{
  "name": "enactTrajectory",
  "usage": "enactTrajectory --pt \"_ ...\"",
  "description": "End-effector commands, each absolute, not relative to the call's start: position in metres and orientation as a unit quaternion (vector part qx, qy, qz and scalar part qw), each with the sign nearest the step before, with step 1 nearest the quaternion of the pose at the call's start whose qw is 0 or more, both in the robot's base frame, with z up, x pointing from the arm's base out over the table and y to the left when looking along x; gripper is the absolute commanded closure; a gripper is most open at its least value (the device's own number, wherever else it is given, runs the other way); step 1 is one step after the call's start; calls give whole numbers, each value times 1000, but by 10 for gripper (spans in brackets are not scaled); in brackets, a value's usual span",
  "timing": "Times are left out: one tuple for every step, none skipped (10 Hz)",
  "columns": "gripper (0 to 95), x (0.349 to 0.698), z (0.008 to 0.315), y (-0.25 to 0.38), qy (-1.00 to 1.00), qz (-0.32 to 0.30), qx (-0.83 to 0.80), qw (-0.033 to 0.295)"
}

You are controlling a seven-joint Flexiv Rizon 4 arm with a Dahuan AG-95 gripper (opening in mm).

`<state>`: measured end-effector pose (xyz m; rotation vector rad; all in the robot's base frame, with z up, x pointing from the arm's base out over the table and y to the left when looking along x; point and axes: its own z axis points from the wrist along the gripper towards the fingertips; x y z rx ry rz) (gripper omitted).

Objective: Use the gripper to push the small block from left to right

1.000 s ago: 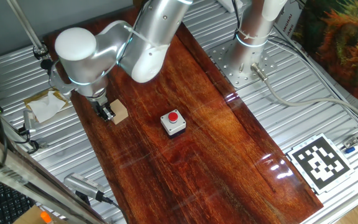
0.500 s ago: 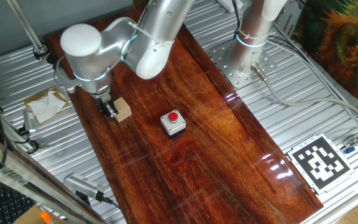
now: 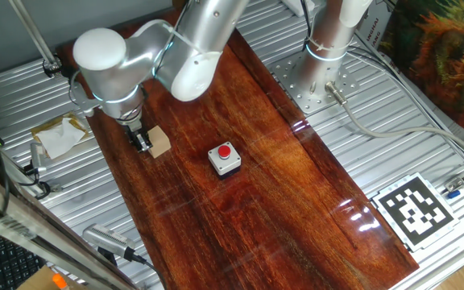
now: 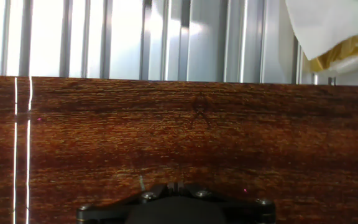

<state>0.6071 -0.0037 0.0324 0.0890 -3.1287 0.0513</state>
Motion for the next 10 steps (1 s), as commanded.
enactTrajectory --pt "950 595 29 -6 -999 17 30 4" --pt "950 585 27 -7 -999 16 28 -5" --pt "950 583 29 -7 -1000 13 27 -6" --pt "950 583 36 -7 -1000 12 24 0" --pt "950 583 40 -7 -1000 11 24 8" --pt "950 583 39 -7 -999 14 28 9" --pt "950 583 36 -7 -999 13 29 10" --pt "950 583 35 -7 -999 12 32 10" --pt "950 584 34 -7 -999 12 33 9" --pt "950 585 33 -7 -999 10 34 14"
